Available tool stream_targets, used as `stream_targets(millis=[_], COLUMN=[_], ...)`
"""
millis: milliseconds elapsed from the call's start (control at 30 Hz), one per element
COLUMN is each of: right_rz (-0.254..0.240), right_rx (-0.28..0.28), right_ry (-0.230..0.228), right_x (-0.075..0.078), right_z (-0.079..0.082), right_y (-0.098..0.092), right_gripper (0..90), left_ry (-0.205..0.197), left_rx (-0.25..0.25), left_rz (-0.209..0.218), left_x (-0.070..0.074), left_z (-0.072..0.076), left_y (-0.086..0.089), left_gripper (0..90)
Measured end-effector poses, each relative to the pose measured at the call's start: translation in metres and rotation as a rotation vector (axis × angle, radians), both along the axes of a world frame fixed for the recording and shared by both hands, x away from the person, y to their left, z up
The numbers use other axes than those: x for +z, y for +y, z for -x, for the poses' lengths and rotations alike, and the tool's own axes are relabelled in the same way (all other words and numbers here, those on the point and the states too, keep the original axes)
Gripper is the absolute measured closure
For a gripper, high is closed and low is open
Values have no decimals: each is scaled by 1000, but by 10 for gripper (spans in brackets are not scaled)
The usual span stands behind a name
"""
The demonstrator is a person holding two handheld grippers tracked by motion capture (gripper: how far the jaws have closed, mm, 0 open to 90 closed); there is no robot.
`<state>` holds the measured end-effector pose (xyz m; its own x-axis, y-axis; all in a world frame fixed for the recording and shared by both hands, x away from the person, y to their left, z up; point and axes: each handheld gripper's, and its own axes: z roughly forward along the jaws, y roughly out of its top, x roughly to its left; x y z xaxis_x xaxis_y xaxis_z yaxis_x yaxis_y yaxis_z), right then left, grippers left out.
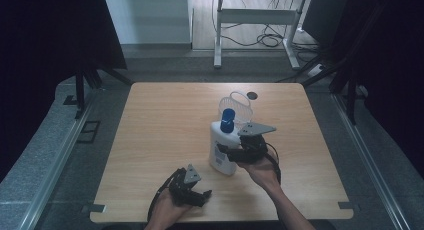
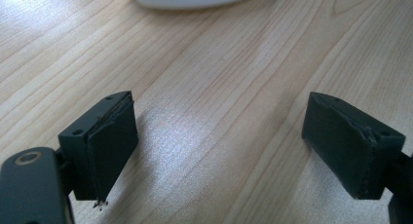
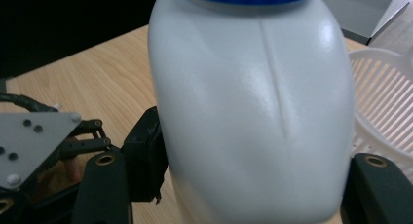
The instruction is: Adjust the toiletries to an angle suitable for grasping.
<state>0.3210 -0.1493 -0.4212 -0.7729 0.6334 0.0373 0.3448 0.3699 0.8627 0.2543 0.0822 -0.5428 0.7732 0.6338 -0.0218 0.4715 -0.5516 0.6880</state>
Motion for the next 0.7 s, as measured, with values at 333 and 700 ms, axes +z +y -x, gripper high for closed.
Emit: stream_targets(millis=[333, 700], right_rz=[-20, -25], right_rx=[-16, -40], right_ry=[-55, -87], right_x=[36, 62], right_z=[-5, -14], right_y=[-14, -22], right_gripper=[372, 374], left_ry=[2, 2], left_rx=[26, 30], left_rz=[2, 1], left_x=[0, 0], left_z=[-3, -4], left_y=[-2, -3], left_gripper=[125, 125])
